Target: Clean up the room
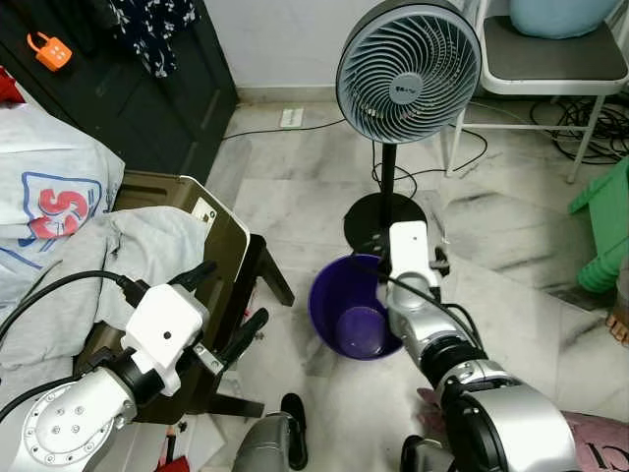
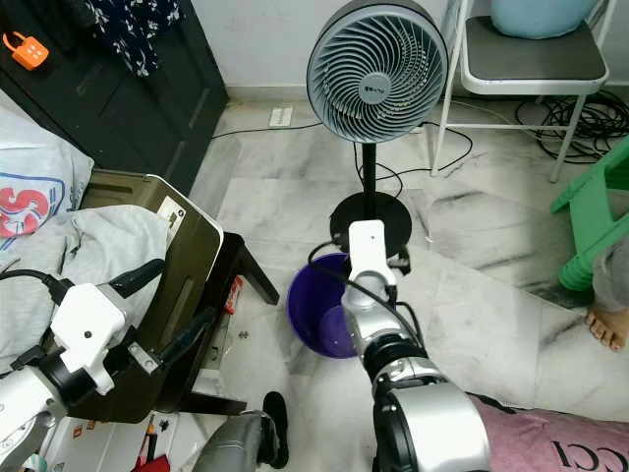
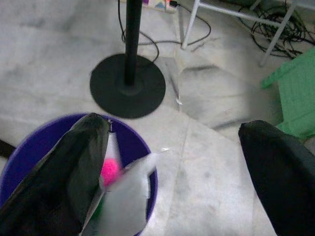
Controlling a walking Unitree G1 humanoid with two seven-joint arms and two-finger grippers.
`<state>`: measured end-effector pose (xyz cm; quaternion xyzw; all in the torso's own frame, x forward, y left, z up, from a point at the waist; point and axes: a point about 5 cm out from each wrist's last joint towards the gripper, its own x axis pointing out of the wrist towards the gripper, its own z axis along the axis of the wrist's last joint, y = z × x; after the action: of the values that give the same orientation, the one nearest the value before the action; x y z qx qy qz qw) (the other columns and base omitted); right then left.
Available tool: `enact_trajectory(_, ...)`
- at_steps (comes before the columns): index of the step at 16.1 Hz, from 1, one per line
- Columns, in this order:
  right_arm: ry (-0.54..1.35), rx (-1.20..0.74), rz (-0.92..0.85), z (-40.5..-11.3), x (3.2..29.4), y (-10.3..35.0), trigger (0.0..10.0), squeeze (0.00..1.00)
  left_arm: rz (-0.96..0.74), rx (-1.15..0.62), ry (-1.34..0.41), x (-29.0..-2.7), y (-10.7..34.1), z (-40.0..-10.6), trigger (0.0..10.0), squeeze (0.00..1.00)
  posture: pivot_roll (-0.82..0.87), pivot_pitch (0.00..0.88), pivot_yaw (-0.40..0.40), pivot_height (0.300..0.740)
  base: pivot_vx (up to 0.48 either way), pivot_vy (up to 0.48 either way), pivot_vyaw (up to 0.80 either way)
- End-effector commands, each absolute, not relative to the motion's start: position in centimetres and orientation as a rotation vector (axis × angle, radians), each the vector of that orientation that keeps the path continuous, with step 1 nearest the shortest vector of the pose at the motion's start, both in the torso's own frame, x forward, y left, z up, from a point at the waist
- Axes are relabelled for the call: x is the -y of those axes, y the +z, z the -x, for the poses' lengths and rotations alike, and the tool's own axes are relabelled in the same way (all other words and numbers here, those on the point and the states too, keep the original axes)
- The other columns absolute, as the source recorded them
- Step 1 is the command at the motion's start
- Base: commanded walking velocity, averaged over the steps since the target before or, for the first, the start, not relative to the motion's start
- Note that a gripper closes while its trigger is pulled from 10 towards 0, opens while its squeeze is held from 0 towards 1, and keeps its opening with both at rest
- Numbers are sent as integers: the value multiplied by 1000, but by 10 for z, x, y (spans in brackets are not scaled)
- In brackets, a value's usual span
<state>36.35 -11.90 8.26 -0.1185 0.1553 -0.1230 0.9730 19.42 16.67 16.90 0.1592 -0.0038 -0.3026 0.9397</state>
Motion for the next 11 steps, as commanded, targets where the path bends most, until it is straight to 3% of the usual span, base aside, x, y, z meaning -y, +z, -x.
enact_trajectory(1, -218, -361, 145, -358, 108, 74, 10000, 0, -333, -8, -603, -169, 166, -193, 10000, 0, 244, 287, 174, 740, 0, 0, 0)
enact_trajectory(3, -232, -303, 341, -359, 112, 78, 10000, 0, -333, -6, -606, -169, 166, -194, 10000, 0, 246, 284, 175, 740, 0, 0, 0)
enact_trajectory(5, -219, -368, 101, -357, 110, 71, 10000, 0, -334, -2, -606, -169, 166, -195, 10000, 0, 243, 279, 175, 740, 0, 0, 0)
enact_trajectory(6, -227, -329, 293, -358, 114, 75, 10000, 0, -334, 0, -608, -168, 166, -196, 10000, 0, 240, 276, 176, 740, 0, 0, 0)
enact_trajectory(7, -262, -325, 379, -358, 118, 75, 10000, 0, -334, 1, -609, -168, 166, -196, 10000, 0, 239, 275, 176, 740, 0, 0, 0)
enact_trajectory(8, -246, -362, 212, -357, 116, 71, 10000, 0, -334, 3, -611, -167, 166, -197, 10000, 0, 240, 273, 175, 740, 0, 0, 0)
enact_trajectory(9, -249, -356, 211, -357, 117, 72, 10000, 0, -334, 5, -612, -167, 166, -197, 10000, 0, 240, 270, 174, 740, 0, 0, 0)
enact_trajectory(10, -263, -334, 453, -358, 120, 74, 10000, 0, -335, 7, -613, -167, 166, -198, 10000, 0, 239, 268, 174, 740, 0, 0, 0)
enact_trajectory(11, -272, -363, 403, -357, 120, 72, 10000, 0, -336, 7, -613, -167, 166, -198, 10000, 0, 238, 264, 174, 740, 0, 0, 0)
